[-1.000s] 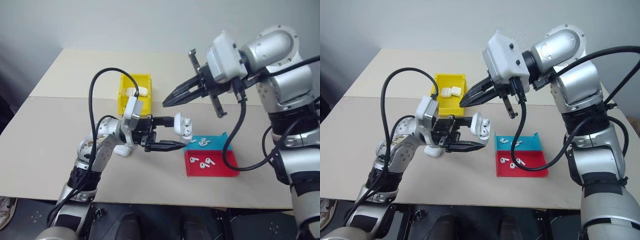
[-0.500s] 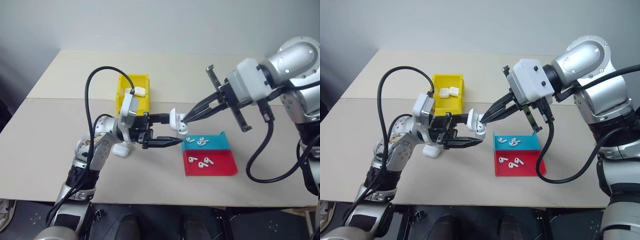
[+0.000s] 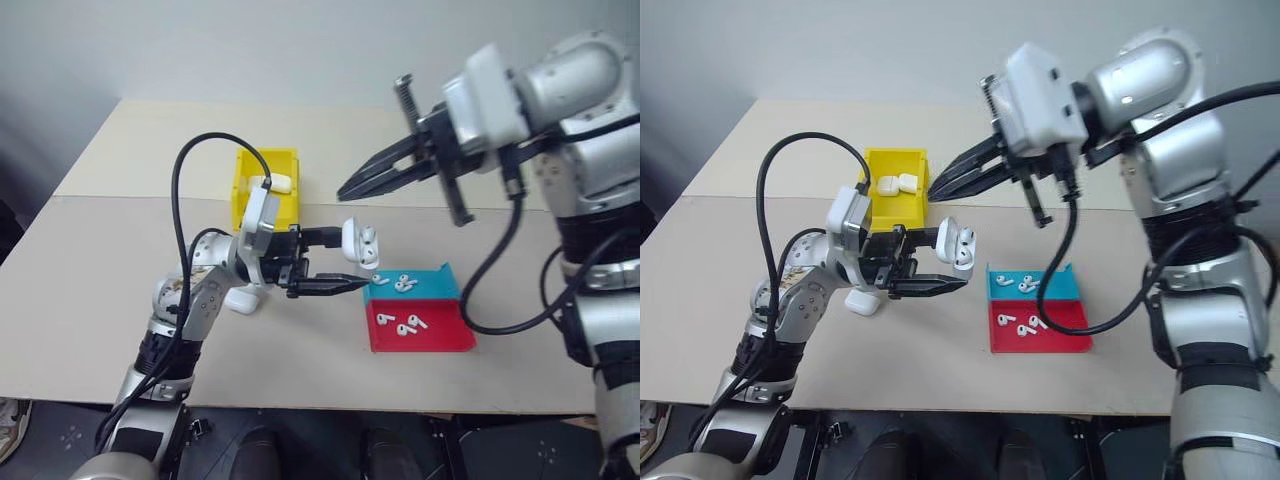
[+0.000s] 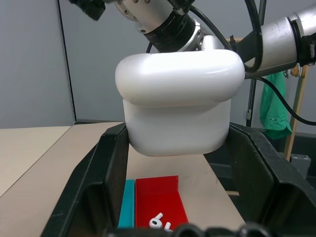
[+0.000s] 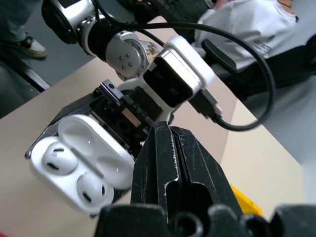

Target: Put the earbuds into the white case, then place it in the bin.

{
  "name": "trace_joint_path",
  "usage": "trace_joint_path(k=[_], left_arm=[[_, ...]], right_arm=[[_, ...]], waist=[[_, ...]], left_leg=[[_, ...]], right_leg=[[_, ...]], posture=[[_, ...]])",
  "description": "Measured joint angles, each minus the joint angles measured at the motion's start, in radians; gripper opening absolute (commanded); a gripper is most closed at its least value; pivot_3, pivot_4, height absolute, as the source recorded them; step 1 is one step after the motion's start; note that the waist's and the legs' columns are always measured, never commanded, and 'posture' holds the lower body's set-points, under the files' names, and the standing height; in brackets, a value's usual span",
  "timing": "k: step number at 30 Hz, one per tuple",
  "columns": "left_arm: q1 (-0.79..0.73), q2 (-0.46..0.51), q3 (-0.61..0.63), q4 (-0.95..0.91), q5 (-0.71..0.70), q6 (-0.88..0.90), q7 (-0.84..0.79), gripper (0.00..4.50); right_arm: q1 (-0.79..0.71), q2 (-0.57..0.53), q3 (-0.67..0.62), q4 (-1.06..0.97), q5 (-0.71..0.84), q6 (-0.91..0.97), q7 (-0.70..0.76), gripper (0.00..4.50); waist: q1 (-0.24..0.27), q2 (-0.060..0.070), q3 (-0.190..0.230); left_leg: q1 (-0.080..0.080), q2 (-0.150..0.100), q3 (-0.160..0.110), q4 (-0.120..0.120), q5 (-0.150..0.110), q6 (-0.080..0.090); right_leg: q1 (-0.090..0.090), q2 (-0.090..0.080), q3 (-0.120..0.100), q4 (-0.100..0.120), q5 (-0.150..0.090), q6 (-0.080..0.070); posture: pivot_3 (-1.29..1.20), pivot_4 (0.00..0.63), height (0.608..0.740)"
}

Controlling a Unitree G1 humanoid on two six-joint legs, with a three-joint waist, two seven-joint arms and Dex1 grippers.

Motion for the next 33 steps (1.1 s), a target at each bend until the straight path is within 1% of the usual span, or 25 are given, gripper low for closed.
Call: trace_joint_path(k=[4,6,10,16,19,22,25,28,30,33], left_arm=[[0.0,-0.001,-0.001,0.002,0.008,-0.008,0.0,2.73],[0.0,-0.001,-0.01,0.007,0.021,-0.008,-0.001,2.73],[-0.002,0.0,0.006,0.014,0.019,-0.011,0.006,2.73],[-0.002,0.008,0.009,0.015,0.021,-0.011,0.01,2.73],[-0.001,0.009,0.021,0.009,0.019,-0.011,0.018,2.73],[0.008,0.013,0.039,-0.021,0.012,-0.011,0.033,2.73],[0.032,0.021,0.066,-0.052,-0.001,-0.006,0.063,2.73],[0.038,0.039,0.11,-0.075,-0.004,-0.005,0.104,2.73],[0.046,0.046,0.132,-0.088,-0.006,-0.005,0.129,2.73],[0.078,0.067,0.163,-0.097,-0.009,0.001,0.162,2.73]], right_arm=[[0.005,-0.004,0.056,-0.022,-0.012,-0.002,0.002,0.03],[0.005,-0.064,0.083,-0.041,0.015,-0.02,0.002,0.03],[0.027,-0.129,0.089,-0.065,0.046,-0.03,0.003,0.03],[0.064,-0.155,0.062,-0.092,0.074,-0.029,0.002,0.03],[0.111,-0.156,0.0,-0.104,0.086,0.012,-0.006,0.03],[0.184,-0.175,-0.111,-0.137,0.162,0.126,-0.069,0.03],[0.321,-0.232,-0.265,-0.212,0.293,0.318,-0.18,0.03],[0.463,-0.264,-0.357,-0.289,0.374,0.466,-0.286,0.03],[0.531,-0.267,-0.39,-0.325,0.401,0.537,-0.355,0.03],[0.634,-0.244,-0.428,-0.398,0.439,0.641,-0.502,0.03]], waist=[[0.002,0.0,0.0],[0.004,0.0,0.0],[-0.002,0.0,0.0],[-0.003,0.0,0.0],[0.0,0.0,0.0],[0.006,0.0,0.0],[0.016,0.0,0.0],[0.02,0.0,0.0],[0.018,0.0,0.0],[0.015,0.0,0.0]], left_leg=[[-0.001,0.0,0.0,0.0,0.0,0.0],[-0.001,0.0,0.0,0.0,0.0,0.0],[0.0,0.0,0.0,0.0,0.0,0.0],[0.0,0.0,0.0,0.0,0.0,0.0],[0.0,0.0,0.0,0.0,0.0,0.0],[0.0,0.0,0.0,0.0,0.0,0.0],[0.0,0.0,-0.001,0.0,0.0,0.0],[0.001,0.0,-0.001,0.0,0.0,0.0],[0.001,0.0,-0.001,0.0,0.0,0.0],[0.001,0.0,-0.002,0.0,0.0,0.0]], right_leg=[[0.0,0.0,0.0,0.0,0.0,0.0],[0.0,0.0,0.0,0.0,0.0,0.0],[0.0,0.0,0.0,0.0,0.0,0.0],[0.0,0.0,0.0,0.0,0.0,0.0],[0.0,0.0,0.0,0.0,0.0,0.0],[0.001,0.0,0.0,-0.001,0.0,0.0],[0.001,0.0,-0.001,-0.001,0.0,0.0],[0.002,0.0,0.0,0.0,0.0,0.0],[0.001,0.0,0.0,-0.001,0.0,0.0],[0.001,0.0,0.0,0.0,0.0,0.0]], posture=[[0.0,0.15,0.74],[0.0,0.15,0.74],[0.0,0.15,0.74],[0.0,0.15,0.74],[0.0,0.15,0.74],[0.0,0.15,0.74],[0.0,0.15,0.74],[0.0,0.15,0.74],[0.0,0.15,0.74],[0.0,0.15,0.74]])
